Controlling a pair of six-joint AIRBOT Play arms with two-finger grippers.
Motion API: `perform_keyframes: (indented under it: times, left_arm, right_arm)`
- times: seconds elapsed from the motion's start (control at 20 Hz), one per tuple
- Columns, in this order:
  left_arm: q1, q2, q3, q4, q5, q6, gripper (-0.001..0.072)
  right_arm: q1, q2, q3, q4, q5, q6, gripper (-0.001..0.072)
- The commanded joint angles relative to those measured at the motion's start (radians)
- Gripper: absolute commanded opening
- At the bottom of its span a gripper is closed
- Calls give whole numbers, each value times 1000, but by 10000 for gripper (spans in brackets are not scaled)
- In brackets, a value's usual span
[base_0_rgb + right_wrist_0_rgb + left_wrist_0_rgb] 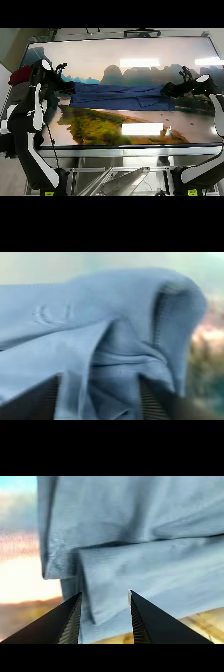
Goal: Fold the shirts.
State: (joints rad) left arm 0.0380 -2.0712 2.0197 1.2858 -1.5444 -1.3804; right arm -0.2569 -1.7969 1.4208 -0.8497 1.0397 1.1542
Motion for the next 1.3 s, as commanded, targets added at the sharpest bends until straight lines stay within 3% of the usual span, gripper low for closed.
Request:
perform_keyframes:
  times: [0.0, 0.2, 0.4, 0.45, 0.5, 0.6, 0.75, 0.85, 0.9, 0.95, 1.0, 1.1, 1.25]
  left_arm:
    - [-4, 0, 3, -5, -32, -1, 314]
    - [-4, 0, 3, -4, -35, -1, 313]
    - [-4, 25, 3, -6, -38, -2, 311]
    - [-4, 42, 3, -5, -35, -2, 287]
    - [-4, 62, 3, -5, -26, -2, 188]
    - [1, 102, 3, -5, -2, -1, 65]
    - [-1, 153, 3, -8, 14, -1, 66]
    - [-12, 170, 3, -97, 34, 0, 66]
    - [-16, 172, 3, -177, 48, 0, 66]
    - [-19, 170, 3, -275, 67, 7, 66]
    - [-32, 162, 3, -360, 90, 17, 65]
    - [-75, 137, 3, -433, 124, 23, 10]
    - [-176, 75, 3, -433, 186, 29, 9]
  right_arm:
    - [-20, 21, 87, -27, 95, -3, 596]
    - [-89, 11, 101, -66, 126, 23, 598]
    - [-102, -68, 101, -62, 256, 18, 601]
    - [-95, -89, 101, -57, 274, 8, 653]
    - [-91, -110, 101, -30, 286, -15, 700]
    - [-87, -147, 101, 52, 309, -74, 700]
    - [-75, -187, 101, 88, 308, -93, 700]
    - [-65, -202, 101, 88, 308, -93, 698]
    - [-58, -203, 101, 88, 308, -93, 628]
    - [-52, -203, 105, 95, 315, -108, 273]
    - [-52, -203, 112, 113, 335, -139, 31]
    - [-52, -201, 143, 171, 391, -137, 24]
    - [-52, -153, 227, 192, 460, -111, 24]
